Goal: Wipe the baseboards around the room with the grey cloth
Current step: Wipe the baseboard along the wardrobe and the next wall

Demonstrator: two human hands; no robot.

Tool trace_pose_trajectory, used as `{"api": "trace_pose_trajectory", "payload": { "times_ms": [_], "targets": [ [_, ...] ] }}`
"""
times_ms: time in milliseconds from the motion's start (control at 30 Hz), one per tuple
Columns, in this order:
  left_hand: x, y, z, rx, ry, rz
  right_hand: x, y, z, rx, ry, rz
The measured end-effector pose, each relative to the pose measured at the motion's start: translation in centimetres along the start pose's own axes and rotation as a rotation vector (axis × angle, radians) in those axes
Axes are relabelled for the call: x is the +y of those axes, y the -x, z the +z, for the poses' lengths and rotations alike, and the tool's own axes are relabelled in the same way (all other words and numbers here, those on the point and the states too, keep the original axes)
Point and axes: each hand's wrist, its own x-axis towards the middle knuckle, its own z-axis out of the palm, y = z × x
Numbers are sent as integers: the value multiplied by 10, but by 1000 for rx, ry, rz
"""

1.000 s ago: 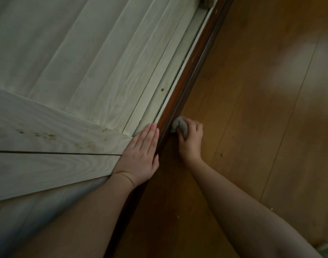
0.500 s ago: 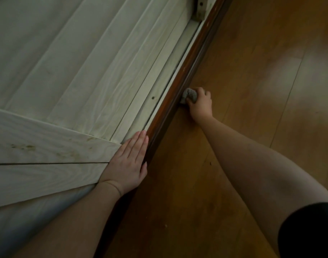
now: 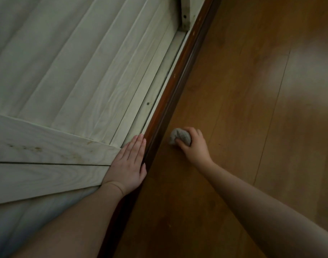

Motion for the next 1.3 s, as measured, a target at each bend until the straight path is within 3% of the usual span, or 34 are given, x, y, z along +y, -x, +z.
{"api": "trace_pose_trajectory", "payload": {
  "times_ms": [233, 933, 1100, 1200, 1300],
  "targets": [
    [-1, 3, 1, 7, -1, 10, 2, 46, 51, -118, 5, -104],
    [0, 3, -2, 24, -16, 41, 4, 23, 67, -17, -17, -276],
    [-1, 4, -2, 13, -11, 38, 1, 27, 76, 65, -110, -248],
    [-1, 3, -2, 11, -26, 38, -11, 6, 66, 191, -189, -146],
    [-1, 4, -1, 20, -20, 36, -24, -31, 44, 211, -236, -69]
  ]
}}
